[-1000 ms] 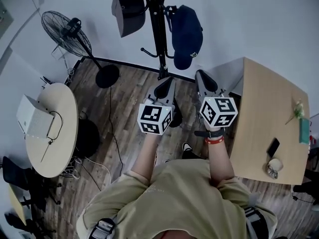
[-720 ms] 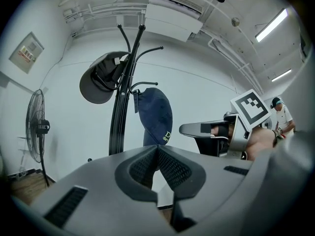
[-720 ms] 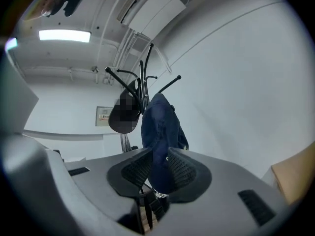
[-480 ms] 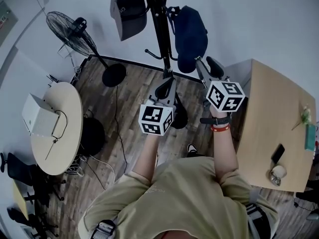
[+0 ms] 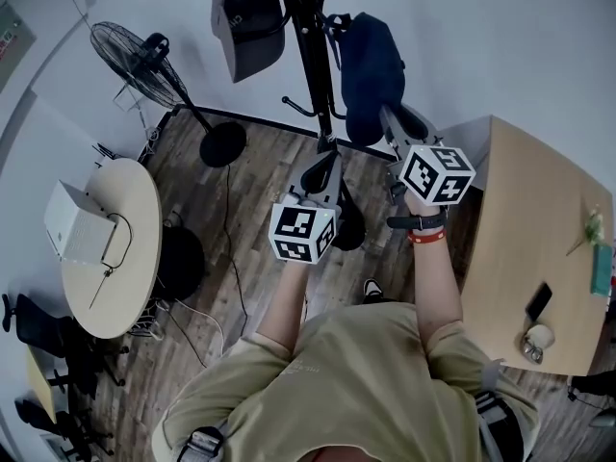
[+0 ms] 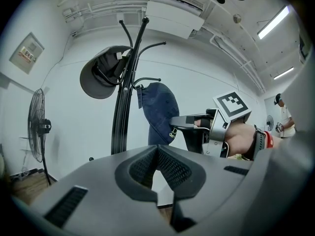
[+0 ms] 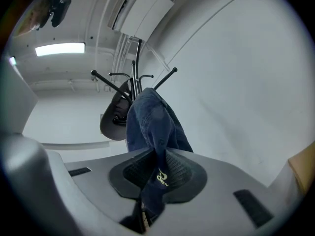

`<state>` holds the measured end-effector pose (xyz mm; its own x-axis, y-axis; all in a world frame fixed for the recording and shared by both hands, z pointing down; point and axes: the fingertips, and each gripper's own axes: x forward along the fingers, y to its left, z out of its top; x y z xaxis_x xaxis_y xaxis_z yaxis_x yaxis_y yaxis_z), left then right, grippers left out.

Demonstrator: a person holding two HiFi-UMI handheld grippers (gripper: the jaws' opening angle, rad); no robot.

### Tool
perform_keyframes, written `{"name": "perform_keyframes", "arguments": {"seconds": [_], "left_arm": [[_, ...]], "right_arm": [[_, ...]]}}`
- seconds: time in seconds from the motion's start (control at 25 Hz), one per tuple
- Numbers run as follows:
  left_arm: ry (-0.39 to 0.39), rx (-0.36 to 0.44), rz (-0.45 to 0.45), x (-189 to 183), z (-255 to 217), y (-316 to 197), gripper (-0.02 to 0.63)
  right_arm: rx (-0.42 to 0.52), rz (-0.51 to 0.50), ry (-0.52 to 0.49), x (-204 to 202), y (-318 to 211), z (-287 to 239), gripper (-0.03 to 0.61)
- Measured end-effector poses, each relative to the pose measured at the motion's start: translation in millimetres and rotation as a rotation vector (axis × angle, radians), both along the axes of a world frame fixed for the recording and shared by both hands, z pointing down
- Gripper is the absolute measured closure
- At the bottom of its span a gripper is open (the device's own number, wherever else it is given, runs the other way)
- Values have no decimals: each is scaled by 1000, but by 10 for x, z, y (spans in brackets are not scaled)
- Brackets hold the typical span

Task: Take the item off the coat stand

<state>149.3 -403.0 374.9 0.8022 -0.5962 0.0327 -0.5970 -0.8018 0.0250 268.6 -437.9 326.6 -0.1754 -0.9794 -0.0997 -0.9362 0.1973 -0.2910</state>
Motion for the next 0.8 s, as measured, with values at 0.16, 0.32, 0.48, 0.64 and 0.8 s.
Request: {"name": "perform_keyframes", "arguments": {"seconds": [0.16, 0.32, 0.48, 0.64, 0.8], "left_arm": [[3, -9, -10, -36, 31, -36, 590], [20, -26, -8, -67, 62, -39, 591], [30, -38, -11, -84, 102, -36, 589], [35, -38, -8, -79, 98, -48, 589], [37, -38, 0, -78, 81, -39, 591]], "right_arm": [[6, -20, 27, -75, -15, -19, 554], [29, -13, 12, -116, 32, -59, 558], [54, -7, 17, -142, 99, -150, 558], [92, 4, 13, -121, 145, -303, 558], [141, 22, -9, -65, 257, -511, 558]]}}
